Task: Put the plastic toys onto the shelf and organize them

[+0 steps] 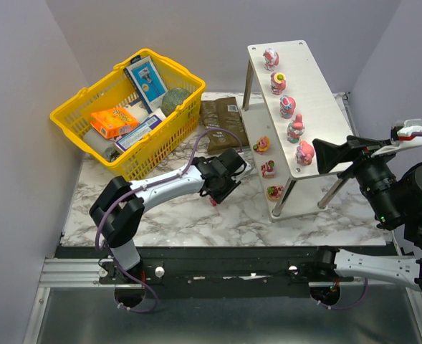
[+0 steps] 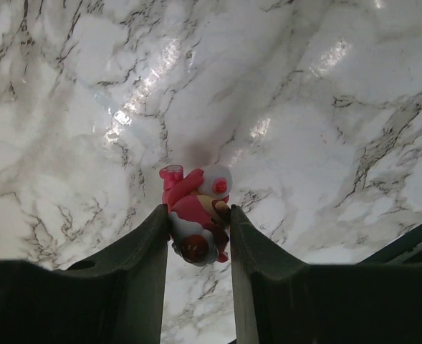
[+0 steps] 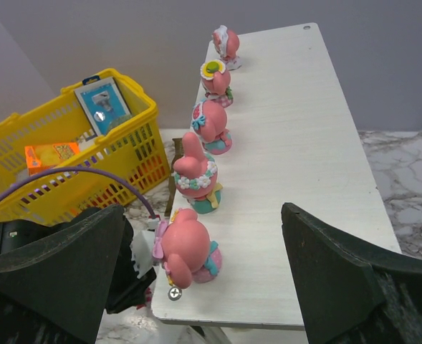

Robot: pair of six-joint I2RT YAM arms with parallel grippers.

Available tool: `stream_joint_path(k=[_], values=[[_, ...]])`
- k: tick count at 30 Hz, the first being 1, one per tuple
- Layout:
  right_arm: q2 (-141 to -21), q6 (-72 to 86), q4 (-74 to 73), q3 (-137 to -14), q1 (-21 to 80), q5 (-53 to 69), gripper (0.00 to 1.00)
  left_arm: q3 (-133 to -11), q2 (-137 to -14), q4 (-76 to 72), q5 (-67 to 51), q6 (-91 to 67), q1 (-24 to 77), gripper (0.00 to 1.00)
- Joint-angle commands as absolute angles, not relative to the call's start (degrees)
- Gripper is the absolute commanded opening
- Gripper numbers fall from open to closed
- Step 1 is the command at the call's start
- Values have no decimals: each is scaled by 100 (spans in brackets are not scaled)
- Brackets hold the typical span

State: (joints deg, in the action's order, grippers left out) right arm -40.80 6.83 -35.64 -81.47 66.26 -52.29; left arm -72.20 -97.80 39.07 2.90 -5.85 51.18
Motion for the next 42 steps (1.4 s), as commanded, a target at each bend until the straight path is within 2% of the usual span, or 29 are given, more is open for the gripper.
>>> stream_joint_path(k=[1,4,13,23,28,33,36,37,40,42], values=[[-4034,738,-3489,-8104,6609,-5344,97,-7111,-9686,3763,53,342,5186,30],[-4052,712,-3480,-8130,6609,-5370,97,-6917,-9563,3517,-219,457,5186,33],[-4131,659,-3445,-8156,6609,-5309,97,-6820,-9589,3357,-957,641,5159,33],[-4069,712,-3445,-8130,6609,-5317,97,-6891,-9905,3516,-1301,773,5036,48],[-4034,738,-3445,-8121,6609,-5326,97,-6934,-10010,3568,-1415,800,4992,60],[-3990,765,-3437,-8104,6609,-5309,97,-7049,-10143,3648,-1415,844,4975,64],[-3964,791,-3454,-8095,6609,-5300,97,-7023,-9976,3560,-1328,791,4966,74],[-3973,808,-3463,-8086,6609,-5291,97,-6996,-9932,3499,-1258,765,4957,83],[-3946,835,-3472,-8068,6609,-5282,97,-6882,-9712,3288,-960,616,4948,99],[-3938,835,-3480,-8060,6601,-5282,97,-6655,-9511,3077,-748,440,4957,99]])
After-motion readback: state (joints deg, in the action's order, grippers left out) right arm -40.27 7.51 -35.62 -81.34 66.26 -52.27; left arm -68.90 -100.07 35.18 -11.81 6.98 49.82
